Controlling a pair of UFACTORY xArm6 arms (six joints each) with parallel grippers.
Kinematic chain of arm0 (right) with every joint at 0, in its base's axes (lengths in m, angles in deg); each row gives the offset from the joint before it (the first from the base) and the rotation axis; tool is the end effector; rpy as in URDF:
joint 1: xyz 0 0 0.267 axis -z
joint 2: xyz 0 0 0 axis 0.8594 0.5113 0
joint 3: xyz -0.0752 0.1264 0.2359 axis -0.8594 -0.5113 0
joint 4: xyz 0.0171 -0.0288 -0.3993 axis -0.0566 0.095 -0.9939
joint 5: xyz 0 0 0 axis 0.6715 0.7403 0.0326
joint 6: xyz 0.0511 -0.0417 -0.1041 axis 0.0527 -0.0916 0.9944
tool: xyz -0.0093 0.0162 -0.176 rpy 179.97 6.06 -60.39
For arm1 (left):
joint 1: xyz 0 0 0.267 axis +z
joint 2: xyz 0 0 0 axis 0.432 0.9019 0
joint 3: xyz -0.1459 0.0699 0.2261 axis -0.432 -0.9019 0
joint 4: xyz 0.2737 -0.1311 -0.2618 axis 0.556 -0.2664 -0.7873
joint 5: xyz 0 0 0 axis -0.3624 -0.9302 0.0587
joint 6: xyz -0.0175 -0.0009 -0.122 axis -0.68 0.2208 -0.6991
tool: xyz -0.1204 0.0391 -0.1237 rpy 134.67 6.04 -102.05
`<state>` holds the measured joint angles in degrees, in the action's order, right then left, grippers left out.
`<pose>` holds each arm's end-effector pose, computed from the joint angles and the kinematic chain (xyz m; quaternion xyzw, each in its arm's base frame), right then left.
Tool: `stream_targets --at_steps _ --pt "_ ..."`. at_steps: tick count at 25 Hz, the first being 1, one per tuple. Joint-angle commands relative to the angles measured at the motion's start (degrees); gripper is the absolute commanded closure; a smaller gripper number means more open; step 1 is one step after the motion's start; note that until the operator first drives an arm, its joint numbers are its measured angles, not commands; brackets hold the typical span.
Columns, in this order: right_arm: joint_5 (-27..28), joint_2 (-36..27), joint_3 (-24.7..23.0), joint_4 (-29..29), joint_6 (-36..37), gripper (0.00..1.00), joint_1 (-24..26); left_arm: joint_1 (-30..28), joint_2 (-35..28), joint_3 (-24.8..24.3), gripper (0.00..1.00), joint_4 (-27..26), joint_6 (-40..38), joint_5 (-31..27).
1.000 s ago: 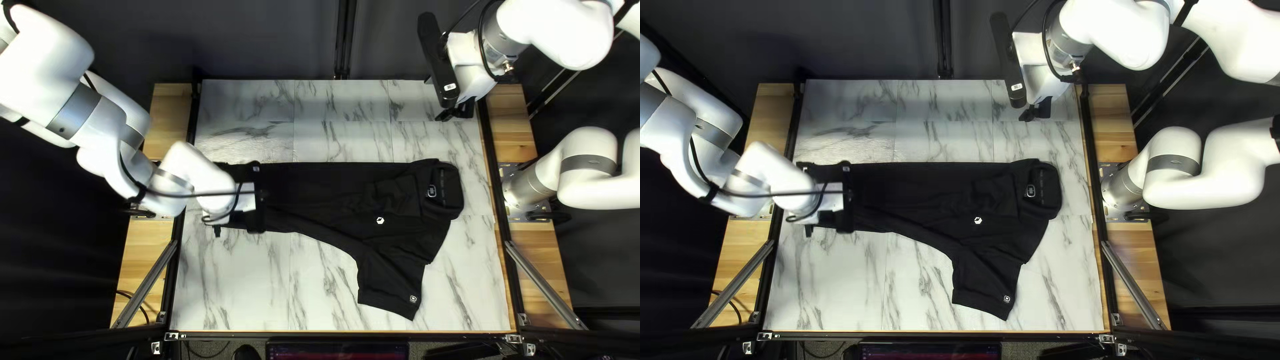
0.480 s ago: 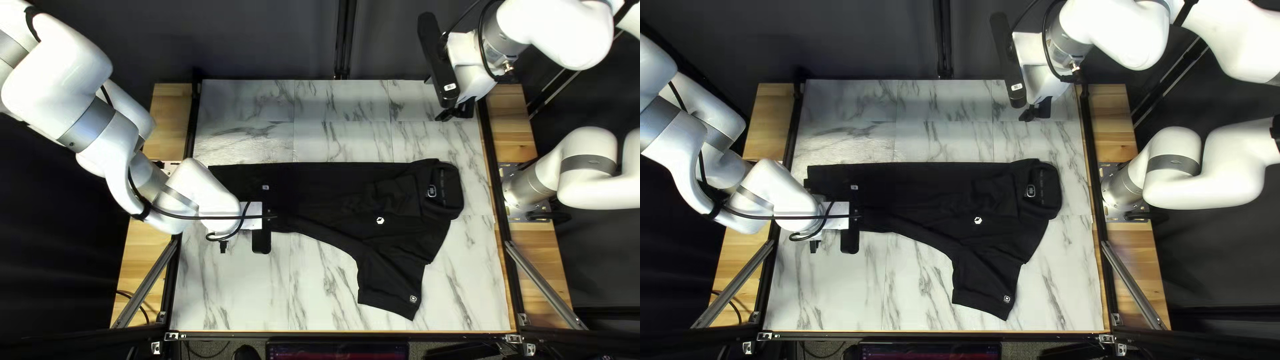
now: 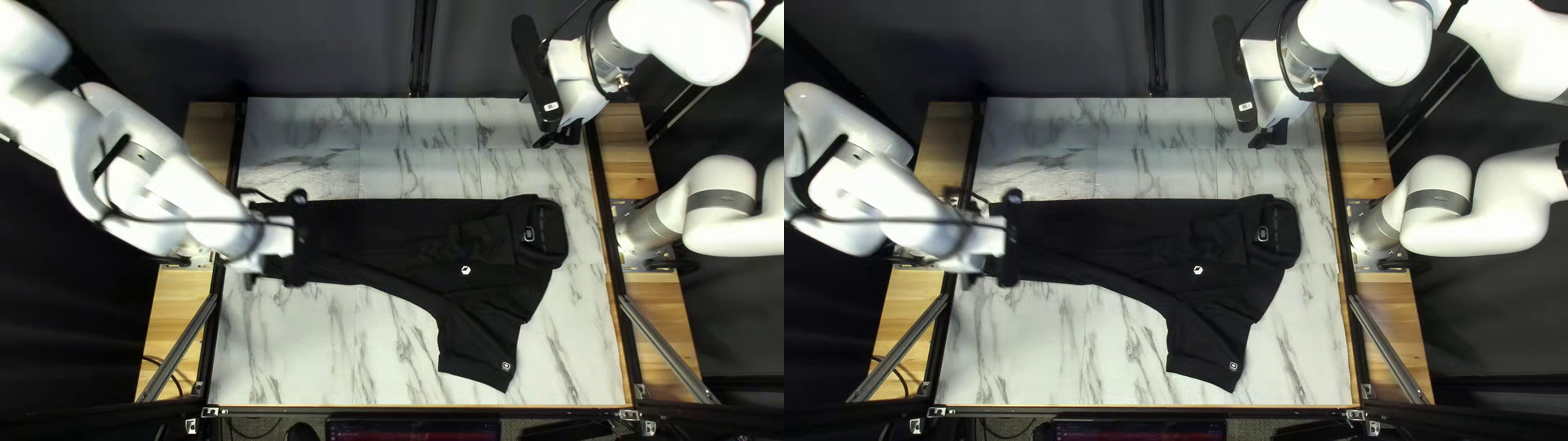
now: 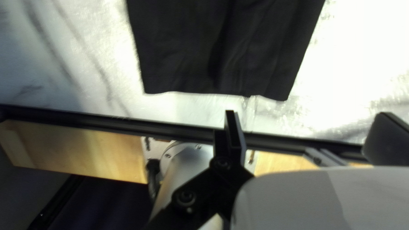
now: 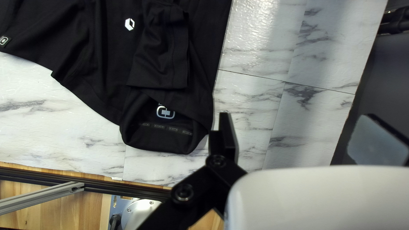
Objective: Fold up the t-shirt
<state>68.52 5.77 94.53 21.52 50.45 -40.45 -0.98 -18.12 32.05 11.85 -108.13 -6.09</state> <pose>0.4015 -0.1184 0.2950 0.9860 0.1059 0.1274 0.0197 0.2292 -0.0807 0.2229 -0.9976 -0.0401 -0.0167 0.0544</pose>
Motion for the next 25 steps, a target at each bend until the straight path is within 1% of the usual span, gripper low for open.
stream_targets --at_steps 1,3,6,8,9,25 --pt "0.00 0.00 0.00 0.00 0.00 0.00 0.00 -1.75 -3.83 6.71 0.00 1.87 -0.26 -5.87" --pt "0.00 0.00 0.00 0.00 0.00 0.00 0.00 -1.80 -1.88 8.74 0.00 2.20 0.30 -4.55" --pt "0.00 0.00 0.00 0.00 0.00 0.00 0.00 1.49 4.88 13.35 0.00 2.04 5.06 0.10" --pt "0.00 0.00 0.00 0.00 0.00 0.00 0.00 3.58 7.72 15.23 0.00 1.78 8.01 1.92" --pt "0.00 0.00 0.00 0.00 0.00 0.00 0.00 5.79 9.32 16.42 0.00 1.48 10.71 2.96" --pt "0.00 0.00 0.00 0.00 0.00 0.00 0.00 6.36 9.65 16.68 0.00 1.40 11.34 3.14"
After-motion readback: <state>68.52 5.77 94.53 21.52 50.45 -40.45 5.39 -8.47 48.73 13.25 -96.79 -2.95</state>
